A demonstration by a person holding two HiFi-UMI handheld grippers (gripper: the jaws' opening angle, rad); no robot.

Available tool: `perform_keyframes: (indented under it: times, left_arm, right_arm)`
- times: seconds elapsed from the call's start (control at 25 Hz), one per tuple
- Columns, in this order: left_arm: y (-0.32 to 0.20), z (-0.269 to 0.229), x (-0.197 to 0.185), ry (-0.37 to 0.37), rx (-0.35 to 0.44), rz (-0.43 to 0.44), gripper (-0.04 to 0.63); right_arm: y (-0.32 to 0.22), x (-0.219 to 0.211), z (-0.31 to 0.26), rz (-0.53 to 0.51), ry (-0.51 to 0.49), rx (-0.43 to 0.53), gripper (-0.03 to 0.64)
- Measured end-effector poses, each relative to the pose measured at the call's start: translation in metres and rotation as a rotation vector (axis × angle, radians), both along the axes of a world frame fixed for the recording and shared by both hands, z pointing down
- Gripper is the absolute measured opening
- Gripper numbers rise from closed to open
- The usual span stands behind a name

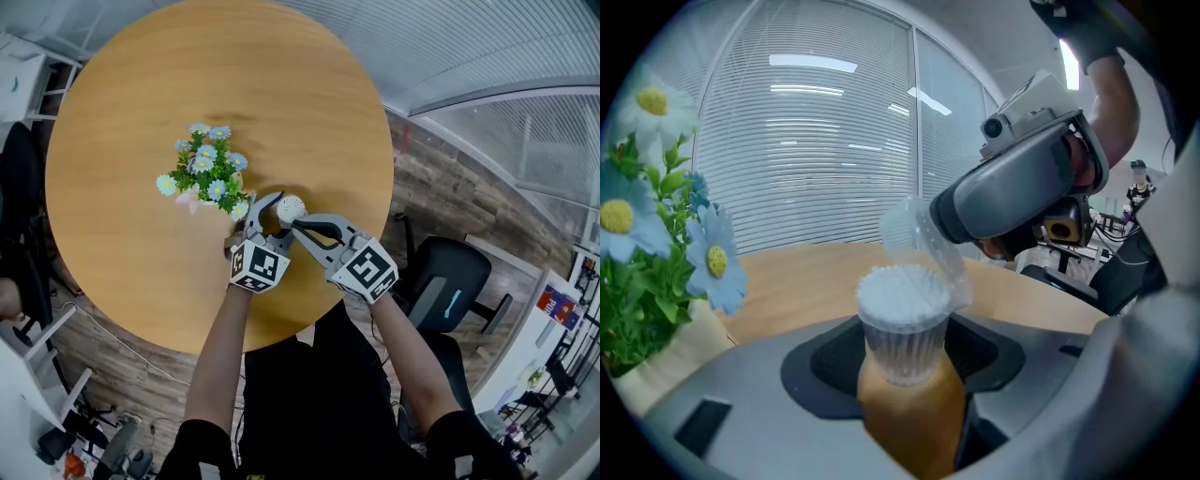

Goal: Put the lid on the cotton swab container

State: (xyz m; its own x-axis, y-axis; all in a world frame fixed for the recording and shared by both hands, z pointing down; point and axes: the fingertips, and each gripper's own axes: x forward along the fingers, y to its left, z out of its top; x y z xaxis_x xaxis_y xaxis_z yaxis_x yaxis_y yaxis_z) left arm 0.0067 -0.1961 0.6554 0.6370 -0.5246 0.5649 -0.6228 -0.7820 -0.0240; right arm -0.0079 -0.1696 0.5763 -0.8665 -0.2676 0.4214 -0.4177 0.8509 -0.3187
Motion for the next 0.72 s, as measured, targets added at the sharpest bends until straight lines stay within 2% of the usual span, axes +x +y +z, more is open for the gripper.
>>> perform_keyframes:
  times: [0.72]
  left_arm:
    - [0.0,0.0,0.0,0.002,-0.001,0.002,0.262]
  right_arm:
    - [-0.027,-0.009,0.01,0.055,0.057,0.019,0.008]
